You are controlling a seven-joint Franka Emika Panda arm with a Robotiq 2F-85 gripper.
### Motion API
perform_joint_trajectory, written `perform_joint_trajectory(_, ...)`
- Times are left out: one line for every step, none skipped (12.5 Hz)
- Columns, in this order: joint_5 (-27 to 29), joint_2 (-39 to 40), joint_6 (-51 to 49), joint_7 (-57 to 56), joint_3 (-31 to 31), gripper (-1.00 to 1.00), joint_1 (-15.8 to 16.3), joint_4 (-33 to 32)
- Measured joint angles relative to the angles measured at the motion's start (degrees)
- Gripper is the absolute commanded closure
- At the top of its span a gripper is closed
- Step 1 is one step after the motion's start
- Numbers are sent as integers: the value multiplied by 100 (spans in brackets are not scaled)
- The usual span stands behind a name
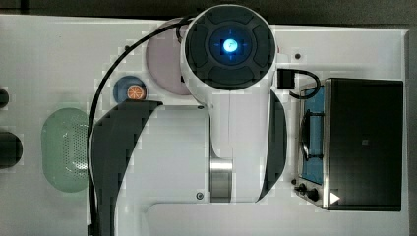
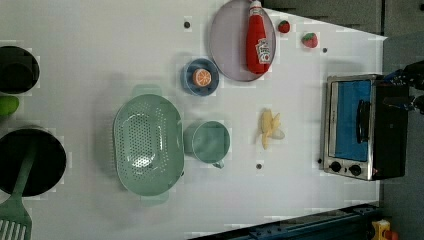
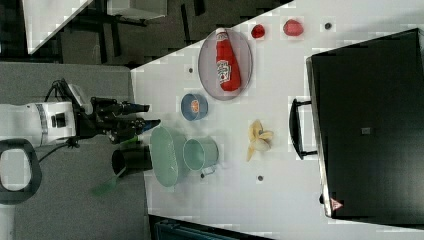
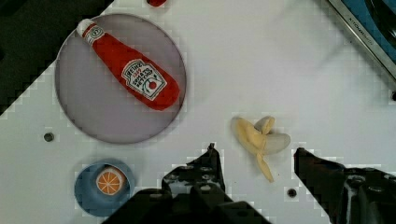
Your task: Pick Banana and place it in mug.
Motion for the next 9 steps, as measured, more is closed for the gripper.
perform_joint_trajectory(-14,-335,-353,-14,-5,-54,-15,-380)
perform_joint_trajectory(16,-795,-660,-61,-18,-76,-37,-795)
perform_joint_trajectory(79,-1212,-741,-144,-22,-100,-77,-1058)
perform_joint_trajectory(49,-1549,-804,-169,-68,-100,-80,-1164)
perform_joint_trajectory(5,-1799,-877,-220,-103,-100,-107,-1169)
perform_joint_trajectory(25,-1942,-855,-286,-107,-100,-171,-1153)
perform_joint_trajectory(31,-1981,-790,-322,-94,-100,-236,-1153)
perform_joint_trajectory(-36,-1919,-539,-346,-89,-100,-265,-1192)
perform_joint_trajectory(-26,-1820,-118,-347,-132,-100,-236,-1337)
